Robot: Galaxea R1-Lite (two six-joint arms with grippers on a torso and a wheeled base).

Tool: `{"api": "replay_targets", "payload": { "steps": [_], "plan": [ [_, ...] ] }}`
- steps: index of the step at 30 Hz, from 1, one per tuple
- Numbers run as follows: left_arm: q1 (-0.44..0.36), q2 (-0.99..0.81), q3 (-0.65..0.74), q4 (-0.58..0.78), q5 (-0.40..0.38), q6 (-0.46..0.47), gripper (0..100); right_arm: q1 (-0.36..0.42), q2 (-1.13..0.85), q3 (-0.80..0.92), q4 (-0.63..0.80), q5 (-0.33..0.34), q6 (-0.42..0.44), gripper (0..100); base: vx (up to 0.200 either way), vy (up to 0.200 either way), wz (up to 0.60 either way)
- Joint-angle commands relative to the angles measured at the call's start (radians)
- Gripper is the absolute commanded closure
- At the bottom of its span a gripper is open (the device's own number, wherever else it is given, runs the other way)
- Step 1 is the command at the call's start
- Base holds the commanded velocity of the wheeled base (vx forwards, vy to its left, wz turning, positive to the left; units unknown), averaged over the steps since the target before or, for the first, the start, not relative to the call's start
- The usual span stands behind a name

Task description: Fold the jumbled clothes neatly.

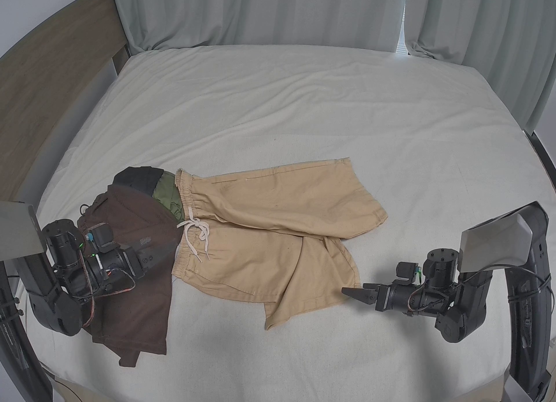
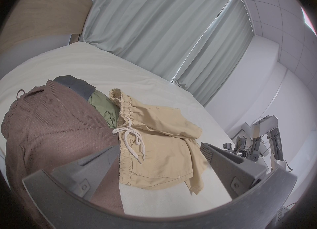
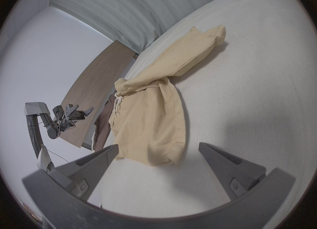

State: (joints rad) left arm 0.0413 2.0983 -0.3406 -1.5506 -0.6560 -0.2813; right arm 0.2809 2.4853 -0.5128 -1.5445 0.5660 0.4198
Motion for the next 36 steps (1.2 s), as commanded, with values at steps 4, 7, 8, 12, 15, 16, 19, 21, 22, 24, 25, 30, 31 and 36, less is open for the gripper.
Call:
{"api": "replay_targets", "payload": {
  "steps": [4, 7, 8, 12, 15, 16, 19, 21, 22, 24, 25, 30, 31, 36],
  "plan": [
    [0.014, -0.004, -0.003, -0.002, -0.001, -0.001, 0, 0.017, 0.041, -0.024, 0.001, -0.003, 0.001, 0, 0.0, 0.0, 0.0],
    [0.014, -0.004, -0.003, -0.002, -0.001, -0.001, 0, 0.038, 0.053, -0.043, 0.001, -0.047, 0.001, 0, 0.0, 0.0, 0.0],
    [0.014, -0.004, -0.003, -0.002, -0.001, -0.001, 0, 0.038, 0.053, -0.043, 0.001, -0.047, 0.001, 100, 0.0, 0.0, 0.0],
    [0.014, -0.004, -0.003, -0.002, -0.001, -0.001, 0, 0.041, 0.073, -0.064, 0.0, -0.061, 0.001, 100, 0.0, 0.0, 0.0],
    [0.014, -0.004, -0.005, -0.002, -0.001, -0.001, 0, 0.04, 0.073, -0.061, 0.0, -0.061, 0.001, 100, 0.0, 0.0, 0.0],
    [0.014, -0.003, -0.003, -0.002, -0.002, -0.001, 0, 0.035, 0.072, -0.053, 0.0, -0.061, 0.001, 100, 0.0, 0.0, 0.0],
    [0.012, -0.001, -0.003, -0.002, -0.002, -0.001, 0, 0.029, 0.055, -0.029, 0.0, -0.061, 0.001, 100, 0.0, 0.0, 0.0],
    [0.012, -0.001, -0.001, -0.002, -0.002, -0.001, 0, 0.017, 0.038, -0.024, 0.0, -0.063, -0.003, 100, 0.0, 0.0, 0.0],
    [0.011, -0.001, -0.001, -0.002, -0.002, 0.001, 0, 0.006, 0.029, -0.026, 0.001, -0.064, -0.004, 100, 0.0, 0.0, 0.0],
    [0.009, -0.001, -0.001, -0.002, -0.002, 0.001, 0, -0.022, 0.026, -0.033, 0.001, -0.064, -0.007, 100, 0.0, 0.0, 0.0],
    [0.009, -0.001, -0.001, -0.002, -0.002, 0.001, 0, -0.022, 0.026, -0.033, 0.001, -0.064, -0.007, 100, 0.0, 0.0, 0.0],
    [0.009, 0.002, -0.003, -0.002, -0.001, 0.001, 0, -0.085, 0.024, -0.066, 0.001, -0.064, -0.013, 100, 0.0, 0.0, 0.0],
    [0.009, 0.002, -0.003, -0.002, -0.001, 0.001, 0, -0.095, 0.023, -0.07, 0.001, -0.064, -0.016, 100, 0.0, 0.0, 0.0],
    [0.009, 0.002, -0.003, -0.002, -0.002, 0.001, 0, -0.126, 0.007, -0.089, 0.001, -0.064, -0.021, 100, 0.0, 0.0, 0.0]
  ]
}}
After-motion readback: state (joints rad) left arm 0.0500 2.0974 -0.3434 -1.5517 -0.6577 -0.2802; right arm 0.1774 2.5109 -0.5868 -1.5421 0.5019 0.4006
